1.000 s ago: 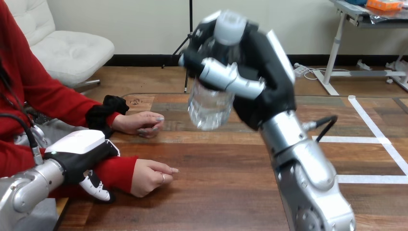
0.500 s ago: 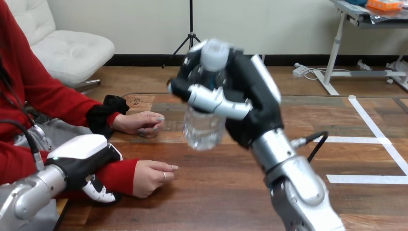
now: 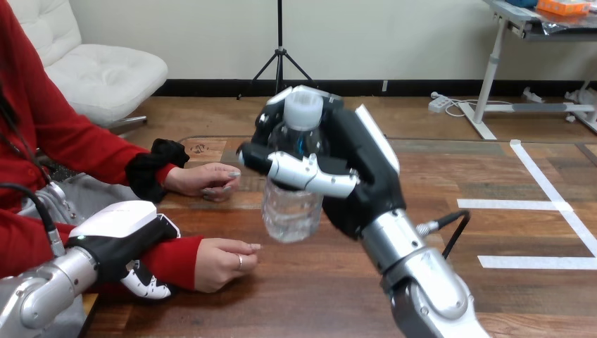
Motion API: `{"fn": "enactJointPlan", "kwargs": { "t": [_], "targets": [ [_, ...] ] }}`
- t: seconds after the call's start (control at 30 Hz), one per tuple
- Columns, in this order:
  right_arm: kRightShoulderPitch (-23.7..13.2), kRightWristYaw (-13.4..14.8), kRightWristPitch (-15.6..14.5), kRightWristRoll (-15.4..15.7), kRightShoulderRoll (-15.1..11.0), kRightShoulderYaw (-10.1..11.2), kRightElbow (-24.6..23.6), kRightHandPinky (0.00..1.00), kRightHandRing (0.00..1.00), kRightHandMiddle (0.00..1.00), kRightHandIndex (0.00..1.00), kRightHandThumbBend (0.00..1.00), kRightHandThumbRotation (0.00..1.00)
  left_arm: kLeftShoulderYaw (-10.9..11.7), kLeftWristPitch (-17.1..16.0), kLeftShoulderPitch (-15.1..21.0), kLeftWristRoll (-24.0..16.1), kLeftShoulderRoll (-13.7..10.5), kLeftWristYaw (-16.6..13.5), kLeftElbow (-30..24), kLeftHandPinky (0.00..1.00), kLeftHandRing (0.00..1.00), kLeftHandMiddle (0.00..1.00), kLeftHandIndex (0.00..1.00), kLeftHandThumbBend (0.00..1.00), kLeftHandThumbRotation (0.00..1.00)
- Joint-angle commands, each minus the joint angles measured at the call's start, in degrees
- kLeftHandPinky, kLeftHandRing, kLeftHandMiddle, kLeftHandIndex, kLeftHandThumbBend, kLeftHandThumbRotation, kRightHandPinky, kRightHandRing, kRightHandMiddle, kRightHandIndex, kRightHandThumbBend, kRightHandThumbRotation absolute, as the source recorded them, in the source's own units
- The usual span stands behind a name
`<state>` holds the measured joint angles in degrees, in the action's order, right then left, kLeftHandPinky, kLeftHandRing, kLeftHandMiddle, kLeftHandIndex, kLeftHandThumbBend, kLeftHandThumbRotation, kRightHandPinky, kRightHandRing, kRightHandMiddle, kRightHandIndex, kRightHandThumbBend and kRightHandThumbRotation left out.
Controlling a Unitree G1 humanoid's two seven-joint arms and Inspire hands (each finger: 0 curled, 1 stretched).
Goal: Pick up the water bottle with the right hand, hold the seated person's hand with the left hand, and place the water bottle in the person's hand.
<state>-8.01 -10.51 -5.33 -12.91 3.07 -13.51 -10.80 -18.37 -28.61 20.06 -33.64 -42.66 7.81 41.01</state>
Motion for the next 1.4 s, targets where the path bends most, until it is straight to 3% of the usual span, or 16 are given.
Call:
{"fn": "enactJointPlan", "kwargs": {
  "t": [0.0, 0.5, 0.67, 1.37],
  "targets": [
    [-0.6, 0.0, 2.3, -1.2, 3.5, -0.2, 0.0, 0.27, 0.32, 0.40, 0.40, 0.81, 0.00, 1.0, -2.1, 0.6, 3.1, 3.5, -0.2, -6.7, 0.28, 0.34, 0.41, 0.42, 0.88, 0.00],
    [0.7, -0.2, 4.1, -0.9, 3.6, -1.1, 2.2, 0.26, 0.32, 0.40, 0.40, 0.81, 0.00, 3.6, 1.0, -0.7, 6.9, 3.7, 4.0, -15.3, 0.30, 0.36, 0.42, 0.42, 0.85, 0.00],
    [0.9, 0.1, 3.4, -1.2, 3.8, -1.0, 2.3, 0.27, 0.32, 0.40, 0.40, 0.81, 0.00, 4.2, -0.5, -0.7, 8.5, 4.0, 3.9, -16.4, 0.30, 0.36, 0.42, 0.41, 0.86, 0.00],
    [0.5, -0.5, 5.2, -1.5, 4.2, -0.7, 5.0, 0.28, 0.33, 0.41, 0.41, 0.80, 0.00, 6.5, 3.1, -1.6, 10.7, 4.9, 6.8, -25.5, 0.29, 0.34, 0.40, 0.39, 0.86, 0.00]
  ]
}}
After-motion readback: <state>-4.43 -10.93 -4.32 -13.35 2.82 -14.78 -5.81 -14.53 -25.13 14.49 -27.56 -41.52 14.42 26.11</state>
